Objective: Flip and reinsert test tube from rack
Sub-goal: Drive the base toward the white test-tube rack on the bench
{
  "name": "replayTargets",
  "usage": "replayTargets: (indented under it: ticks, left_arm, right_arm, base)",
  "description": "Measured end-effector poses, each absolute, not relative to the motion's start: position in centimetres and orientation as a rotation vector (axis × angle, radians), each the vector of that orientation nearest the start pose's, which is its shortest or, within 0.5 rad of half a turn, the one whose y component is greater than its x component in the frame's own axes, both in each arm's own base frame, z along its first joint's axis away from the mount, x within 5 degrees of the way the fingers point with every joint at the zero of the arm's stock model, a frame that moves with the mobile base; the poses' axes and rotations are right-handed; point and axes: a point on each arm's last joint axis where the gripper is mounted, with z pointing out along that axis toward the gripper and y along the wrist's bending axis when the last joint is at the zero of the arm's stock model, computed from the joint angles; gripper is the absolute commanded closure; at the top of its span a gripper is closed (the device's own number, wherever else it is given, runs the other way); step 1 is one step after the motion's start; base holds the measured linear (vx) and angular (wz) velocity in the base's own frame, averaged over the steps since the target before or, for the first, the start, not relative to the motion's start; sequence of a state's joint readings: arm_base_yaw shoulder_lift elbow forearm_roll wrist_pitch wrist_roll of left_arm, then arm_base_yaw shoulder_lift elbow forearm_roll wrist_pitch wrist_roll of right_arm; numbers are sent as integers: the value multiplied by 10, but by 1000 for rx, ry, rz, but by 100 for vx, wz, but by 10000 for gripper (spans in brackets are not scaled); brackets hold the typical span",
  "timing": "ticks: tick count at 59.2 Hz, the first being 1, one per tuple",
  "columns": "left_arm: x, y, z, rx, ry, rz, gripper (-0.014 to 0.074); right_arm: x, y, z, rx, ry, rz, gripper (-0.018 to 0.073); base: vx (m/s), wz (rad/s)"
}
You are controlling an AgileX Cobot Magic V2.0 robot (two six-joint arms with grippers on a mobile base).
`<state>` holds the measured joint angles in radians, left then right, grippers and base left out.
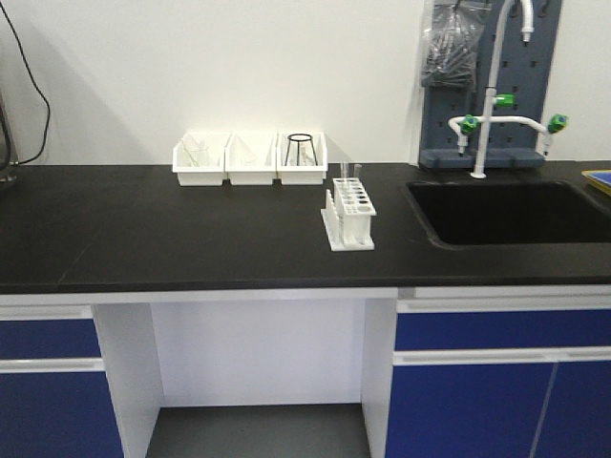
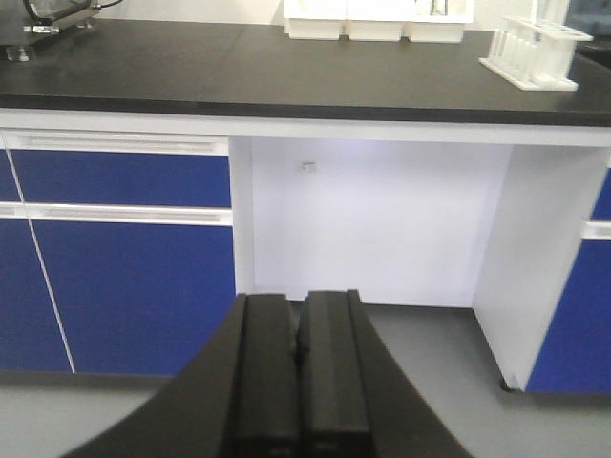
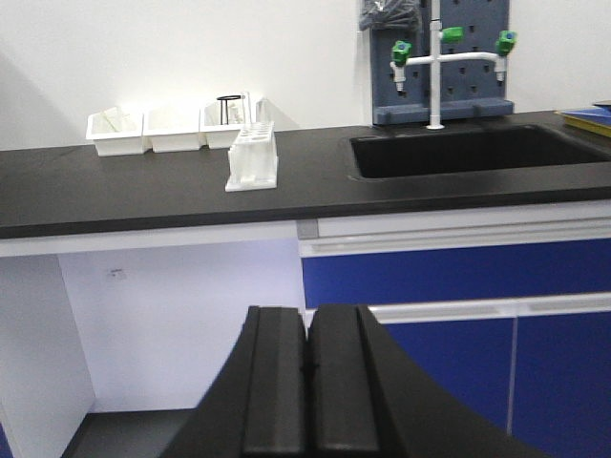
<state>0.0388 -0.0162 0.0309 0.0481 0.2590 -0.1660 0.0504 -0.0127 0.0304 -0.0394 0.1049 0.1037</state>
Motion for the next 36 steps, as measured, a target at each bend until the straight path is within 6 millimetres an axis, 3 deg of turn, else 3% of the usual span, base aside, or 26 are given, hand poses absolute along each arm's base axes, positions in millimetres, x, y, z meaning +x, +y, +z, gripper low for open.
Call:
replayTargets:
  ticks: [36]
  left_arm:
    - [55, 3, 180, -148, 1751, -48, 603]
  right_arm:
    - [57, 2, 194, 15, 1607, 86, 568]
  base:
    - [49, 10]
